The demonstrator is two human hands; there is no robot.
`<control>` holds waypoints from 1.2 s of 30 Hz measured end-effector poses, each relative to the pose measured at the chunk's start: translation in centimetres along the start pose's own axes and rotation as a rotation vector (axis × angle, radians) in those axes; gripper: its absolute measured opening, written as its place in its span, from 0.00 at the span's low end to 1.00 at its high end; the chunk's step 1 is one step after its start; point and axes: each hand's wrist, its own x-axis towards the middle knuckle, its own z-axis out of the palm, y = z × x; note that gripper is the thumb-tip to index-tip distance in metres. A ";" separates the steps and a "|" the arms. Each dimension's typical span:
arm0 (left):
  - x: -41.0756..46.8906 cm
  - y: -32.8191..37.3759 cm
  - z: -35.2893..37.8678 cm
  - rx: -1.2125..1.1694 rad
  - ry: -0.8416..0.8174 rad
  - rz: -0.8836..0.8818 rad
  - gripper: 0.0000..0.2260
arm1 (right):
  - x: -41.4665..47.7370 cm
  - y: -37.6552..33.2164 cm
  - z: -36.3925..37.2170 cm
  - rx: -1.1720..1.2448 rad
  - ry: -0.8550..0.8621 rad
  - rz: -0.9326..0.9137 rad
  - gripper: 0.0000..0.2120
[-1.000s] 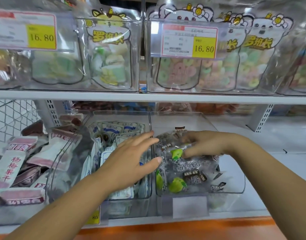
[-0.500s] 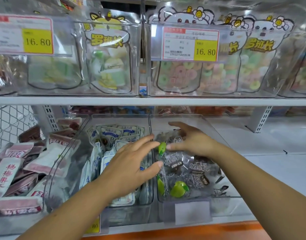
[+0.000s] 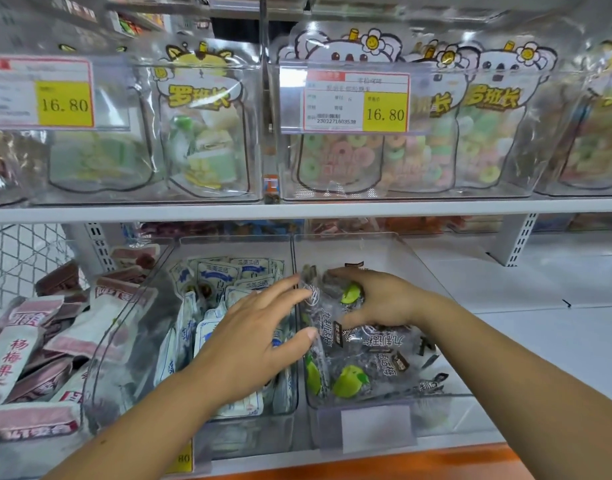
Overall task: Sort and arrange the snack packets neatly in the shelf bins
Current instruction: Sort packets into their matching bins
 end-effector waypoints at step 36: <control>-0.1 0.4 -1.1 0.013 -0.035 -0.036 0.31 | -0.3 0.1 -3.0 -0.335 -0.091 0.020 0.18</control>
